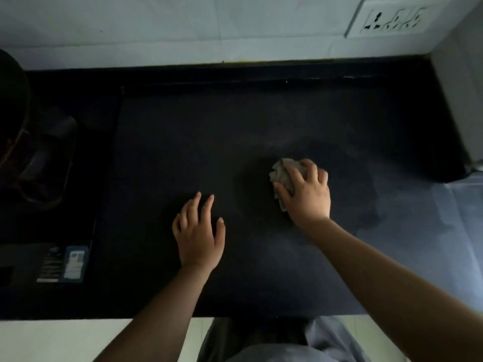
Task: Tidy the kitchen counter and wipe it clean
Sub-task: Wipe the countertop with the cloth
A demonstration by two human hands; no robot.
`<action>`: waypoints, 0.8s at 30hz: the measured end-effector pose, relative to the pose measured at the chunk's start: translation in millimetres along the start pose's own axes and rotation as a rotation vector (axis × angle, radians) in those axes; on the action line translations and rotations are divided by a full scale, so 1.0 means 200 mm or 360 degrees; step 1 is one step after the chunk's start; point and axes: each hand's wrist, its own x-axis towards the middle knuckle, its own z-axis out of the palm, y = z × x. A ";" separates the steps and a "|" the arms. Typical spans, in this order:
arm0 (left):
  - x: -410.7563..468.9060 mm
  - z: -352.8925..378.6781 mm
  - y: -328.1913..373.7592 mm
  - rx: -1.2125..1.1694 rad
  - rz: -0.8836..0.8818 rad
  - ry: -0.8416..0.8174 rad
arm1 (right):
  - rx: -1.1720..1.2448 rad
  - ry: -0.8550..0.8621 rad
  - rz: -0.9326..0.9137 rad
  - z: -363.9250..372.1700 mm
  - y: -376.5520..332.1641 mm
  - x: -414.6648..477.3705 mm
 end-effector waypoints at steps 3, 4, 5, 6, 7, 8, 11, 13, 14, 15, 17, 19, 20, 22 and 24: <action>0.00 -0.01 0.00 -0.0024 0.0033 0.0001 | -0.0031 -0.0030 -0.0066 0.03 -0.05 -0.01; -0.01 -0.01 0.01 -0.0050 0.0051 0.0008 | -0.0033 -0.0054 -0.0171 0.03 -0.04 -0.07; -0.03 -0.01 0.02 -0.0065 0.0076 0.0025 | -0.0035 -0.0074 -0.0291 0.02 -0.01 -0.15; -0.05 -0.02 0.04 -0.0068 0.0117 0.0048 | -0.0035 -0.0083 -0.0385 0.01 0.03 -0.23; -0.08 -0.01 0.08 -0.0073 0.0177 0.0064 | -0.0036 -0.0092 -0.0435 -0.01 0.09 -0.30; -0.11 0.00 0.14 -0.0088 0.0257 0.0065 | -0.0031 -0.0103 -0.0437 -0.03 0.16 -0.36; -0.25 0.07 0.36 -0.0149 0.0491 0.0001 | -0.0004 -0.0103 -0.0310 -0.14 0.40 -0.48; -0.33 0.12 0.52 -0.0187 0.0530 -0.0059 | -0.0036 -0.0070 -0.0228 -0.22 0.60 -0.46; -0.36 0.15 0.60 -0.0201 0.0541 -0.0074 | -0.0047 -0.0042 -0.0169 -0.26 0.69 -0.43; -0.38 0.17 0.69 -0.0207 0.0559 -0.0083 | -0.0045 -0.0012 -0.0096 -0.29 0.77 -0.38; -0.41 0.21 0.84 -0.0202 0.0606 -0.0098 | -0.0012 0.0045 0.0042 -0.33 0.88 -0.27; -0.43 0.25 0.97 -0.0182 0.0636 -0.0127 | 0.0003 0.0081 0.0122 -0.34 0.90 -0.18; -0.45 0.28 1.01 -0.0162 0.0642 -0.0143 | 0.0004 0.0090 0.0137 -0.33 0.89 -0.16; -0.49 0.33 1.07 -0.0069 0.0641 -0.0158 | 0.0044 0.0083 0.0107 -0.33 0.87 -0.18; -0.51 0.36 1.08 0.0016 0.0614 -0.0129 | 0.0119 0.0047 -0.0035 -0.34 0.90 -0.27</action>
